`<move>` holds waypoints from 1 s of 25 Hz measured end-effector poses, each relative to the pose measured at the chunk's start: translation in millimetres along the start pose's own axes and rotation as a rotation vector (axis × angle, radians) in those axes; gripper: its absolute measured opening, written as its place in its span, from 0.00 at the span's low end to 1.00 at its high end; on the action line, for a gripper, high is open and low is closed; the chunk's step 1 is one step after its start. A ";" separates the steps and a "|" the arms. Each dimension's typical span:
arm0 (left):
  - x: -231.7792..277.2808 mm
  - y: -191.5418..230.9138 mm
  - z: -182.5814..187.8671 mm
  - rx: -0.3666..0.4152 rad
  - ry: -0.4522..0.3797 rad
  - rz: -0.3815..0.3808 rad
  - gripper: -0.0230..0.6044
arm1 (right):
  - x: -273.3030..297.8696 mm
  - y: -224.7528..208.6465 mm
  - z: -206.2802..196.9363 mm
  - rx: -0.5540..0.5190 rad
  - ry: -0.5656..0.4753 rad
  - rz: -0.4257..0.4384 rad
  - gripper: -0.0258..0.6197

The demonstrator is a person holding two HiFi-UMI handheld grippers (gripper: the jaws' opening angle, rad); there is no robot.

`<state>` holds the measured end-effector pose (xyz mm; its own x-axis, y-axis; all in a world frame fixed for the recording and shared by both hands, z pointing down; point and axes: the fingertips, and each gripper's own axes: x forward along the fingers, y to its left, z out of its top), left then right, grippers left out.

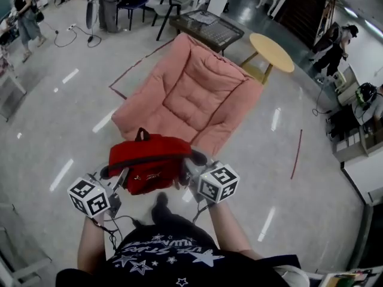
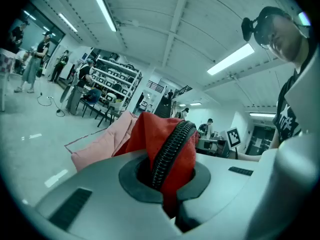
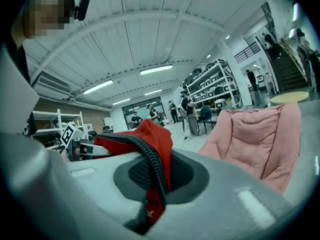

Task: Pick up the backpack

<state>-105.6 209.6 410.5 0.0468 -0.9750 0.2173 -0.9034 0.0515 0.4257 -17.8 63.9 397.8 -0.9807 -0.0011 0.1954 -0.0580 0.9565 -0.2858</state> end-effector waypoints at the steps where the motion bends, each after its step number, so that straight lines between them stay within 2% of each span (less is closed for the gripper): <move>1: -10.0 -7.7 -3.1 -0.003 -0.011 -0.005 0.05 | -6.8 9.1 -1.9 0.003 -0.001 0.009 0.08; 12: -102.6 -84.1 -55.8 -0.026 -0.028 0.049 0.05 | -90.7 97.3 -36.8 -0.005 -0.001 0.056 0.08; 17: -133.6 -120.7 -75.9 -0.023 -0.023 0.024 0.05 | -132.5 128.4 -49.3 0.024 -0.016 0.045 0.08; 25: -165.5 -167.2 -108.6 -0.066 0.006 -0.046 0.05 | -197.8 166.3 -76.6 0.038 0.020 -0.041 0.08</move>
<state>84.0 385.9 398.7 0.0901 -0.9754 0.2014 -0.8701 0.0213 0.4924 180.9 245.5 383.5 -0.9734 -0.0341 0.2266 -0.1058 0.9440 -0.3125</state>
